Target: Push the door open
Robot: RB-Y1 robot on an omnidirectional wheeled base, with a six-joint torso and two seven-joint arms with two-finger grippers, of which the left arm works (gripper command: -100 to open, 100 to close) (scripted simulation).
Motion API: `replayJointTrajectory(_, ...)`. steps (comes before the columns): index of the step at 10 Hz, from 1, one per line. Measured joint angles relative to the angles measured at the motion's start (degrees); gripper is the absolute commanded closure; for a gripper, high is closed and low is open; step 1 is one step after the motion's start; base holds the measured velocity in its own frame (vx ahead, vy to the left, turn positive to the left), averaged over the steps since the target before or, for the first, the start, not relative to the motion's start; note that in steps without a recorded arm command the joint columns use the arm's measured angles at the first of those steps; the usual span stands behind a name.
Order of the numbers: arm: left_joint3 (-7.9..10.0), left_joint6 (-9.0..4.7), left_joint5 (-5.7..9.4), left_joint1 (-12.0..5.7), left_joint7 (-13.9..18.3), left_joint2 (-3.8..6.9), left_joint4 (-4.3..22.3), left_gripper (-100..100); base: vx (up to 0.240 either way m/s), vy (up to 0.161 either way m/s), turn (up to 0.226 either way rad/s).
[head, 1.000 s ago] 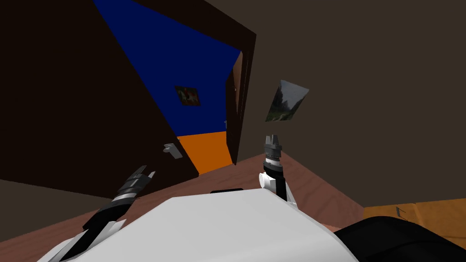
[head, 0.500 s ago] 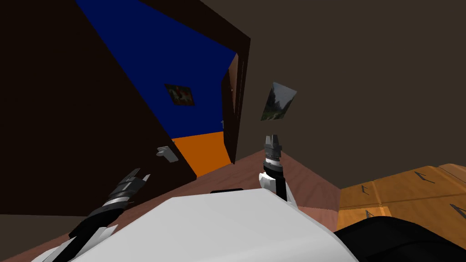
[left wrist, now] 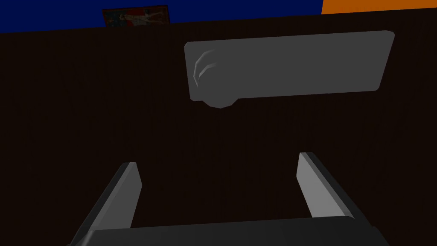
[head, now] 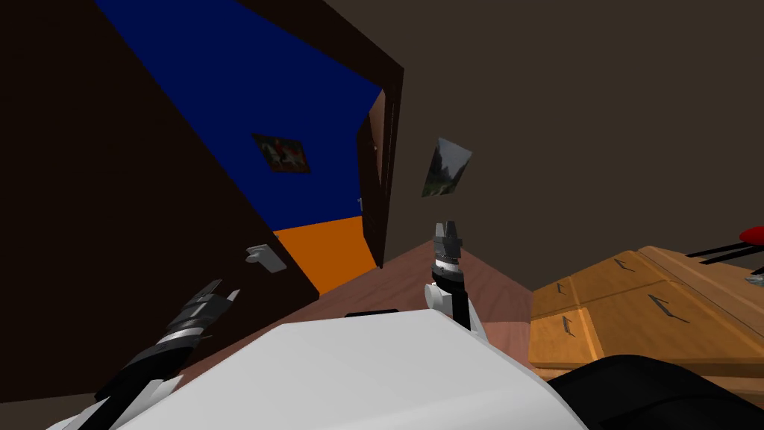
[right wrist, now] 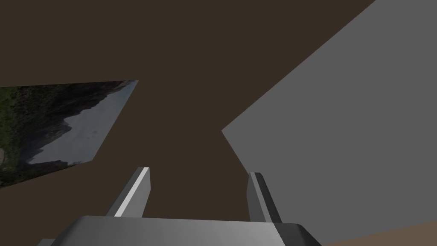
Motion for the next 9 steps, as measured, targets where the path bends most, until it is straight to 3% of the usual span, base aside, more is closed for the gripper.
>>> replayJointTrajectory(7, -0.02, 2.44, 1.03, -2.67, -1.92, -0.27, 0.93, -100, 0.154, 0.107, -0.046)
replayJointTrajectory(8, -0.02, 2.50, 1.05, -2.76, -2.00, -0.25, 0.97, 100, -0.010, -0.007, 0.013)
replayJointTrajectory(9, 0.00, 2.44, 1.05, -2.75, -1.95, -0.21, 0.89, 100, -0.025, -0.015, -0.007)
